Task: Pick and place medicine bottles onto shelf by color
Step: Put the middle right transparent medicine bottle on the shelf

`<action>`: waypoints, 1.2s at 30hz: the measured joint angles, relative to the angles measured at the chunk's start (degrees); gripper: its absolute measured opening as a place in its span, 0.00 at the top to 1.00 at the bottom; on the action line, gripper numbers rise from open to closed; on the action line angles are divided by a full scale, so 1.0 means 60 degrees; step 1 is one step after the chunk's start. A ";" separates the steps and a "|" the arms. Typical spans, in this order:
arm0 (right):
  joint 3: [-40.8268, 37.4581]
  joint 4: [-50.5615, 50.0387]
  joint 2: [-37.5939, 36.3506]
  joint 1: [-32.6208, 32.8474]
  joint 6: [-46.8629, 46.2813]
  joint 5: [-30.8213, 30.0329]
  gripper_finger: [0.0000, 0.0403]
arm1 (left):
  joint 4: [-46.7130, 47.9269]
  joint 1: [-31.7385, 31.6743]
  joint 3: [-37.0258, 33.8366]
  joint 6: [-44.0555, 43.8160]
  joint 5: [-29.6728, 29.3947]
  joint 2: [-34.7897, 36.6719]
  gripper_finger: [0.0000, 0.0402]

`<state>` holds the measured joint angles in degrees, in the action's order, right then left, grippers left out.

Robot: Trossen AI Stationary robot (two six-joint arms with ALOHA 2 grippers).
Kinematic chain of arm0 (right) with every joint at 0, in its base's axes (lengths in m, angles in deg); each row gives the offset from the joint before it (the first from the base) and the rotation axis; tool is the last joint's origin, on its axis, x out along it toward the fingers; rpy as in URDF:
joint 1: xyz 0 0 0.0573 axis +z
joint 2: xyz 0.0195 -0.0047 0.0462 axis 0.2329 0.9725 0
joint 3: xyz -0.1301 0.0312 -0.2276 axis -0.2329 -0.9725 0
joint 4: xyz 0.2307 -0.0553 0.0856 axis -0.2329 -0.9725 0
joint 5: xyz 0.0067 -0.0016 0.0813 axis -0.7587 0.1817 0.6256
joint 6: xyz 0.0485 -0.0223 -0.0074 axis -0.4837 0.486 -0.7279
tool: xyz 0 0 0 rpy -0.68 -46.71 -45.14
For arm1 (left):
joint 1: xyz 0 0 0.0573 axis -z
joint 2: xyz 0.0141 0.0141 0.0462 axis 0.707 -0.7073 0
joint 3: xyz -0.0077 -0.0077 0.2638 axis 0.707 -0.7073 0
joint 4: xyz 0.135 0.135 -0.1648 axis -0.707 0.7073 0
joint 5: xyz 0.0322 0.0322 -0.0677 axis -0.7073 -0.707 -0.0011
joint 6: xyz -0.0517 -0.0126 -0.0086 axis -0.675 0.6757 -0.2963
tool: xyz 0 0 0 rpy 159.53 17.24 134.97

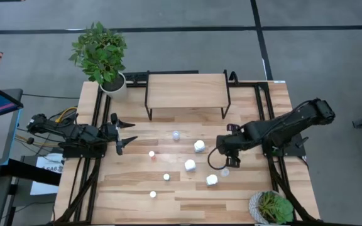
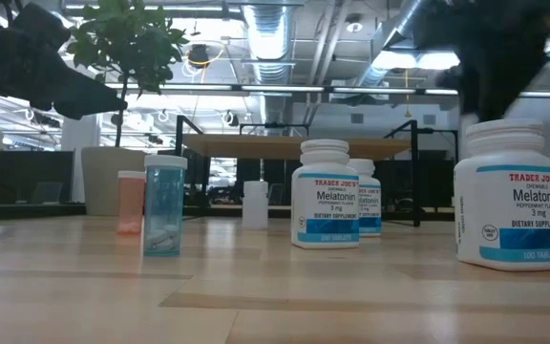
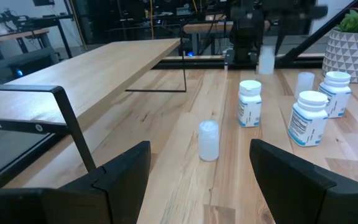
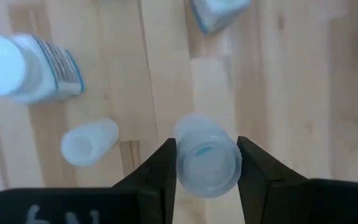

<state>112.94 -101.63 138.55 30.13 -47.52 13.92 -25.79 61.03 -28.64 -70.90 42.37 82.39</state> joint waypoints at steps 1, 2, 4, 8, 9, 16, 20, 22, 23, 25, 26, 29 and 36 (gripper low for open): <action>0.0275 -0.0213 0.0000 -0.0059 0.0109 0.0000 0.68 | 0.0000 0.0000 0.0000 0.0000 0.0000 0.0000 0.34; 0.0559 -0.0382 0.0000 -0.0132 0.0242 0.0000 0.68 | 0.0000 -0.0001 0.0000 0.0000 0.0000 0.0000 0.34; 0.1119 -0.0629 0.0000 -0.0305 0.0530 0.0000 0.68 | 0.0000 -0.0002 0.0000 0.0000 0.0000 0.0000 0.34; 0.2128 -0.1150 0.0000 -0.0739 0.1318 0.0000 0.68 | 0.0000 -0.0002 0.0000 0.0000 0.0000 0.0000 0.34; 0.2356 -0.1228 0.0000 -0.0878 0.1619 -0.0001 0.68 | 0.0000 0.0000 0.0000 0.0000 0.0000 0.0000 0.34; 0.3552 -0.1676 0.0000 -0.2153 0.3590 -0.0001 0.68 | 0.0000 0.0000 0.0000 0.0000 0.0000 0.0000 0.34; 0.3927 -0.1687 0.0000 -0.3033 0.4738 0.0000 0.68 | 0.0000 0.0002 0.0000 0.0000 0.0000 0.0000 0.34; 0.4054 -0.1677 0.0000 -0.3516 0.5276 0.0000 0.68 | 0.0000 -0.0002 0.0000 0.0000 0.0000 0.0000 0.34; 0.4104 -0.1656 0.0000 -0.3755 0.5508 0.0000 0.68 | -0.0001 0.0000 0.0000 0.0000 0.0000 0.0000 0.34; 0.4139 -0.1479 -0.0004 -0.4233 0.5986 0.0000 0.68 | -0.0001 0.0002 0.0000 0.0000 0.0001 0.0000 0.34; 0.4139 -0.1338 -0.0004 -0.4471 0.6207 0.0000 0.68 | -0.0004 0.0001 0.0000 0.0000 0.0004 0.0000 0.34; 0.4139 -0.0923 0.0002 -0.5222 0.6801 0.0000 0.68 | -0.0004 0.0000 0.0000 0.0000 0.0004 0.0000 0.34; 0.4661 -0.0408 0.1101 -0.6820 0.7857 0.0002 0.68 | -0.0047 0.0002 -0.0005 -0.0732 0.0252 0.0000 0.34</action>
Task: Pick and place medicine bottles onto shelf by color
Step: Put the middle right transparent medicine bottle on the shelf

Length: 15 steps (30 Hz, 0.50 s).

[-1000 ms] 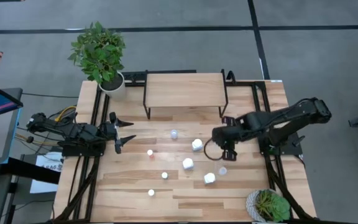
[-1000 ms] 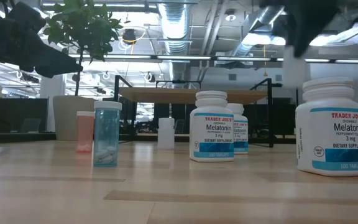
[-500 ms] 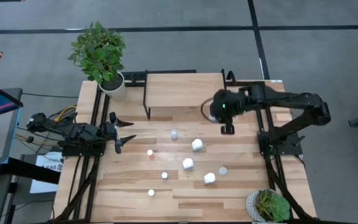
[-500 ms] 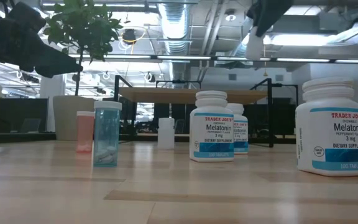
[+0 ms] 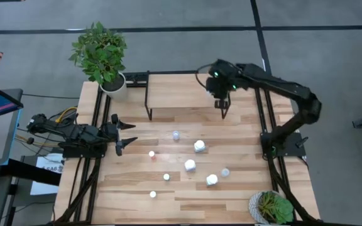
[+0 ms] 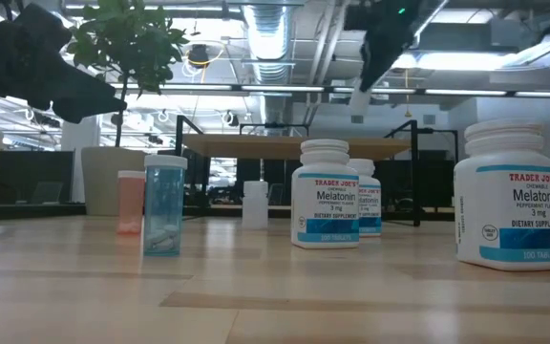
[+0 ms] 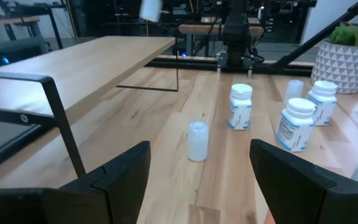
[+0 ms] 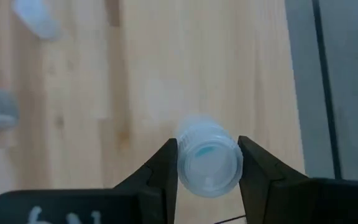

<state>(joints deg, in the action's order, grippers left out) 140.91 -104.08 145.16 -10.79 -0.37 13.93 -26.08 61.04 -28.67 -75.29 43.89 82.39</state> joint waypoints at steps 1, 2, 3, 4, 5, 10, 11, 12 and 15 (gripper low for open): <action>0.0257 -0.0154 0.0276 -0.0227 0.0195 0.0040 0.68 | -0.0001 -0.0001 0.0000 -0.0095 -0.0001 0.0001 0.34; 0.0551 -0.0444 0.0575 -0.0465 0.0395 0.0169 0.68 | -0.0004 0.0000 -0.0002 -0.0161 -0.0001 0.0004 0.34; 0.0887 -0.0717 0.0872 -0.0670 0.0559 0.0360 0.68 | -0.0004 0.0000 -0.0002 -0.0179 -0.0001 0.0004 0.34; 0.1273 -0.0850 0.1161 -0.0877 0.0699 0.0630 0.68 | -0.0004 0.0000 -0.0002 -0.0184 -0.0001 0.0002 0.34; 0.1663 -0.0978 0.1417 -0.1119 0.0816 0.1029 0.68 | -0.0004 0.0000 -0.0002 -0.0185 0.0002 0.0004 0.34; 0.3292 -0.1919 0.2426 -0.2328 0.0863 0.1943 0.68 | -0.0011 0.0000 -0.0002 -0.0204 -0.0077 0.0004 0.34; 0.3453 -0.2065 0.2580 -0.2544 0.0785 0.2106 0.68 | -0.0011 0.0000 -0.0002 -0.0204 -0.0077 0.0004 0.34; 0.3562 -0.2210 0.2727 -0.2733 0.0726 0.2310 0.68 | -0.0014 0.0000 -0.0002 -0.0204 -0.0081 0.0003 0.34; 0.3598 -0.2510 0.3054 -0.3255 0.0670 0.2934 0.68 | -0.0015 0.0000 -0.0002 -0.0204 -0.0075 0.0002 0.34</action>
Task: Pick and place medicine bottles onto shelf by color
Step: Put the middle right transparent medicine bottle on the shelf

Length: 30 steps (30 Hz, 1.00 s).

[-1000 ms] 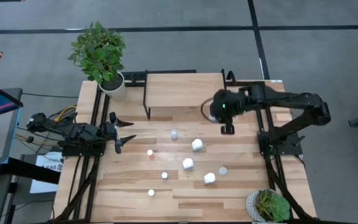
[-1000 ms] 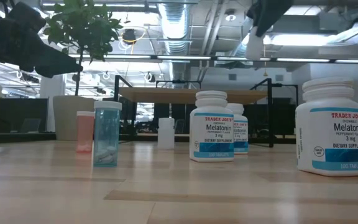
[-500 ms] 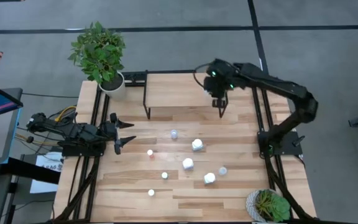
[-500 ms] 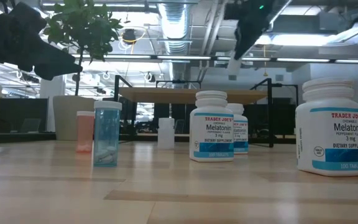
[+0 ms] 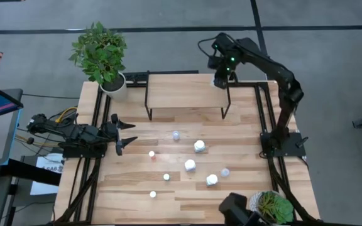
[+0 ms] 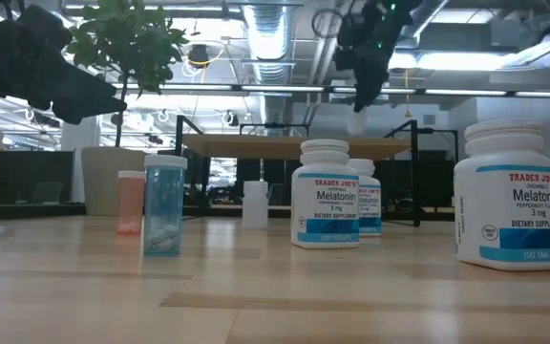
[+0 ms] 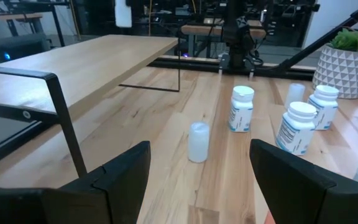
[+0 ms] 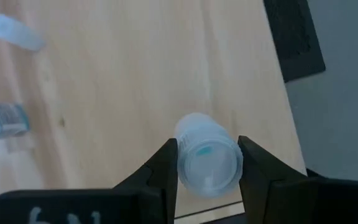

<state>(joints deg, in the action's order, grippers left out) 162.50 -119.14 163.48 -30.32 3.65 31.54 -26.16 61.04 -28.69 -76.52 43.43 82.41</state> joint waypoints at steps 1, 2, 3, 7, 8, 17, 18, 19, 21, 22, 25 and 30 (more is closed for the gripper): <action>0.0000 -0.0029 0.0100 -0.0094 0.0000 0.0007 0.68 | 0.0000 0.0000 0.0000 0.0000 0.0001 0.0001 0.34; 0.0000 0.0016 0.0202 -0.0163 0.0000 0.0004 0.68 | 0.0000 0.0000 0.0000 0.0000 0.0003 0.0001 0.34; -0.0001 0.0088 0.0266 -0.0211 -0.0001 0.0004 0.68 | -0.0004 0.0000 0.0000 0.0000 0.0001 0.0001 0.34; -0.0004 0.0499 0.0368 -0.0305 0.0000 -0.0010 0.68 | -0.0004 0.0000 0.0000 0.0000 0.0004 0.0001 0.34; -0.0004 0.0545 0.0382 -0.0331 0.0017 -0.0030 0.68 | -0.0004 0.0000 0.0000 0.0000 0.0002 -0.0001 0.34; -0.0082 0.0223 0.0380 -0.0329 0.0065 -0.0251 0.68 | -0.0004 0.0000 0.0000 0.0000 0.0002 0.0001 0.34; -0.0124 0.0214 0.0382 -0.0300 0.0076 -0.0255 0.68 | -0.0004 0.0000 0.0000 0.0000 0.0001 0.0001 0.34; -0.0142 0.0208 0.0387 -0.0279 0.0073 -0.0275 0.68 | -0.0004 -0.0002 0.0000 0.0000 0.0003 0.0001 0.34; -0.0138 0.0270 0.0384 -0.0295 0.0073 -0.0281 0.68 | -0.0004 0.0000 0.0000 0.0000 0.0001 0.0001 0.34; -0.0135 0.0269 0.0380 -0.0294 0.0073 -0.0283 0.68 | -0.0004 0.0000 0.0000 0.0003 0.0005 0.0001 0.34; -0.0135 0.0245 0.0384 -0.0263 0.0073 -0.0281 0.68 | -0.0004 0.0000 0.0000 0.0002 0.0001 0.0001 0.34; -0.0135 0.0238 0.0384 -0.0273 0.0073 -0.0284 0.67 | -0.0004 -0.0002 0.0000 0.0000 0.0005 0.0001 0.34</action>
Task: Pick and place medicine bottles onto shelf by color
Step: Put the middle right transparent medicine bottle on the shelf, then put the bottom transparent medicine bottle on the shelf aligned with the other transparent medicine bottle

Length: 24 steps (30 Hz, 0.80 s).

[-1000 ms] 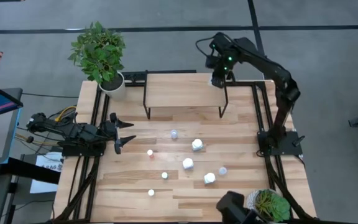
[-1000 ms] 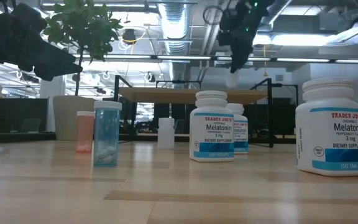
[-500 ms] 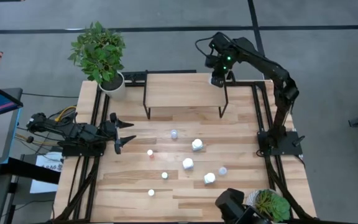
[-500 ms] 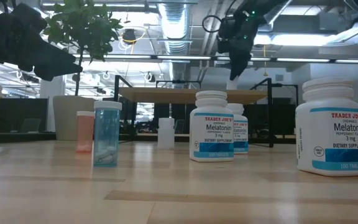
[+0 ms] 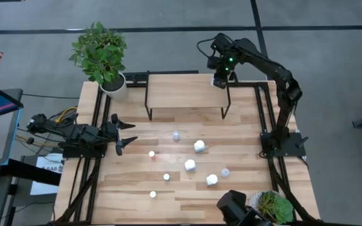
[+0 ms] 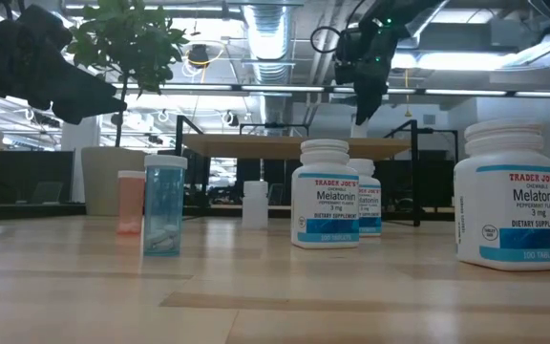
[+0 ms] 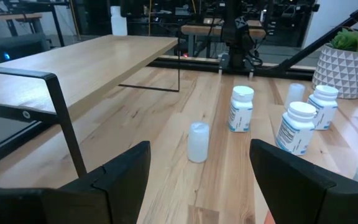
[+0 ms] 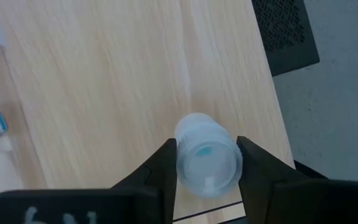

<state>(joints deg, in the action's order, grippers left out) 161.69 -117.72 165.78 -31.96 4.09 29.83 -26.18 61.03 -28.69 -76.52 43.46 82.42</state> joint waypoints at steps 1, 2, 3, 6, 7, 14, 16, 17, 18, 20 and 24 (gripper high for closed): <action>0.0000 -0.0004 0.0000 0.0001 0.0000 0.0000 0.65 | 0.0000 0.0002 0.0000 0.0001 -0.0001 0.0000 0.34; 0.0000 0.0017 0.0000 0.0000 0.0000 0.0000 0.64 | 0.0004 0.0002 0.0001 0.0001 -0.0004 0.0000 0.34; 0.0000 0.0034 0.0000 0.0003 0.0000 0.0002 0.62 | 0.0018 0.0002 0.0004 0.0000 -0.0004 0.0000 0.34; 0.0000 0.0093 0.0000 0.0004 -0.0070 0.0002 0.54 | 0.0026 0.0002 0.0004 0.0004 -0.0003 -0.0001 0.34; 0.0000 0.0104 0.0000 0.0004 -0.0099 0.0000 0.51 | 0.0026 0.0002 0.0004 0.0004 -0.0004 0.0000 0.34; 0.0000 0.0130 0.0000 0.0004 -0.0106 0.0000 0.40 | 0.0040 0.0002 0.0004 0.0004 -0.0003 0.0000 0.34; 0.0000 0.0247 0.0000 0.0010 -0.0106 0.0003 0.39 | 0.0043 0.0002 0.0004 0.0004 -0.0003 -0.0003 0.34; 0.0000 0.0299 0.0000 0.0020 -0.0102 0.0003 0.39 | 0.0044 0.0002 0.0004 0.0004 -0.0002 0.0000 0.34; 0.0000 0.0340 -0.0004 0.0031 -0.0102 0.0002 0.40 | 0.0046 0.0002 0.0004 0.0004 0.0000 0.0000 0.34; 0.0037 0.0388 -0.0015 0.0063 -0.0102 0.0000 0.40 | 0.0047 0.0002 0.0004 0.0004 -0.0004 0.0000 0.34; 0.0652 0.0287 -0.0033 0.0167 -0.0094 0.0003 0.40 | 0.0051 0.0002 0.0007 0.0004 -0.0004 0.0000 0.34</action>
<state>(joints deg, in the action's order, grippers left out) 165.60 -116.00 165.58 -30.96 3.52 29.85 -25.88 61.04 -28.64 -76.49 43.44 82.42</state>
